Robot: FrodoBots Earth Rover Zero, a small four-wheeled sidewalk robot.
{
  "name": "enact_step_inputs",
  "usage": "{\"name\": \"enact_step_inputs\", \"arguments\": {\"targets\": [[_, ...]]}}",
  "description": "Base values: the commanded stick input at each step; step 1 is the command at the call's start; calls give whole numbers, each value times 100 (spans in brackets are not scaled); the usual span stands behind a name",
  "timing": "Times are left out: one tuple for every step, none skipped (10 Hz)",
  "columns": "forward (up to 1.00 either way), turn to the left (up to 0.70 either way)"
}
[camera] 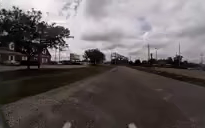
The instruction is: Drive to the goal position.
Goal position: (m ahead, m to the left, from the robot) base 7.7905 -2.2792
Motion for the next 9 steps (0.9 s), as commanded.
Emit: {"name": "enact_step_inputs", "arguments": {"targets": [[60,0],[60,0],[60,0],[60,0],[60,0],[60,0],[60,0],[60,0],[60,0]]}}
